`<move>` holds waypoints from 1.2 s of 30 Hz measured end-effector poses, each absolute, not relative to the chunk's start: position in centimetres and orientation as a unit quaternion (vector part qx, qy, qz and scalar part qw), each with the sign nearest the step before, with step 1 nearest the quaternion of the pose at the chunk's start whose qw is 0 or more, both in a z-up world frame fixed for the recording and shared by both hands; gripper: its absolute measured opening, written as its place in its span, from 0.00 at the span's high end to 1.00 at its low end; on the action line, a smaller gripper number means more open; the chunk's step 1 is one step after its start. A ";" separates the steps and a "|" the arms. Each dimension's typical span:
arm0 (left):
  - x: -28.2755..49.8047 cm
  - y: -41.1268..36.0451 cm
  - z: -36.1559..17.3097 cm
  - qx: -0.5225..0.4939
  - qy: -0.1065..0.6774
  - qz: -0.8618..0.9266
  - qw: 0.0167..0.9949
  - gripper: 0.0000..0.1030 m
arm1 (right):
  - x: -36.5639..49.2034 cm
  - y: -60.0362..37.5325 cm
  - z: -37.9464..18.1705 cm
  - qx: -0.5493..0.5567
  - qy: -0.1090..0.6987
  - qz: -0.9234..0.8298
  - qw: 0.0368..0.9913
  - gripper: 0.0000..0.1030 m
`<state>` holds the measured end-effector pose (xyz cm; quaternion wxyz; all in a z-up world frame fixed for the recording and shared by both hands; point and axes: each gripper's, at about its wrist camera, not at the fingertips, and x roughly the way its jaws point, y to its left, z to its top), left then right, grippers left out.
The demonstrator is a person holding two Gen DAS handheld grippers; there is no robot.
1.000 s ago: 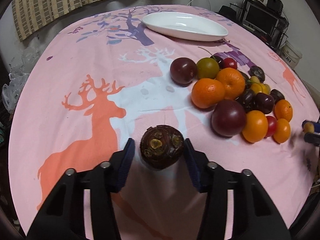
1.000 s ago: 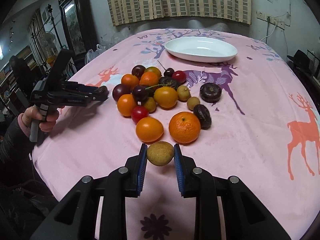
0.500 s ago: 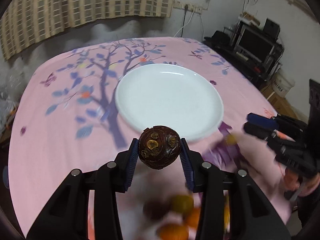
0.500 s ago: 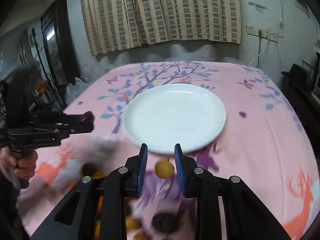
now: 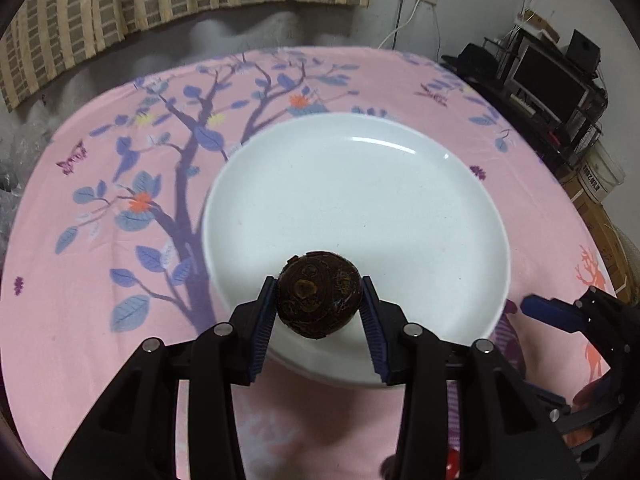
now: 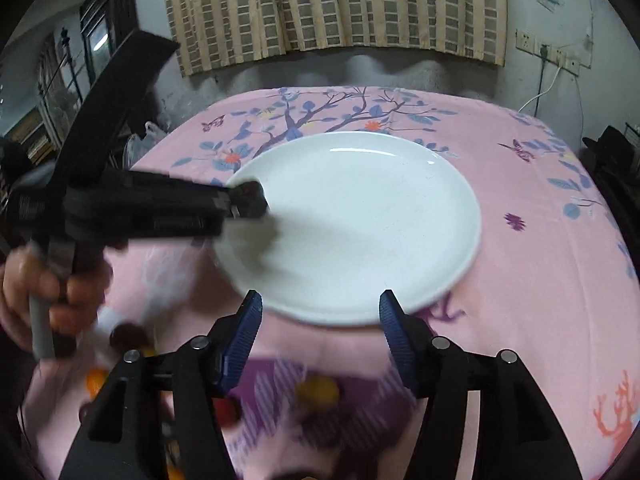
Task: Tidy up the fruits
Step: 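Carry both fruits over the white plate and open both tools to release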
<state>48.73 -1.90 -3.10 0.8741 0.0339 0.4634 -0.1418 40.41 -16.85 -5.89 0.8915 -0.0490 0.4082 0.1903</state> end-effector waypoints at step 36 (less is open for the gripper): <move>38.4 1.8 3.6 -0.012 0.390 -0.120 0.913 0.04 | 30.5 -19.0 -1.4 -0.051 0.331 0.196 0.921 0.17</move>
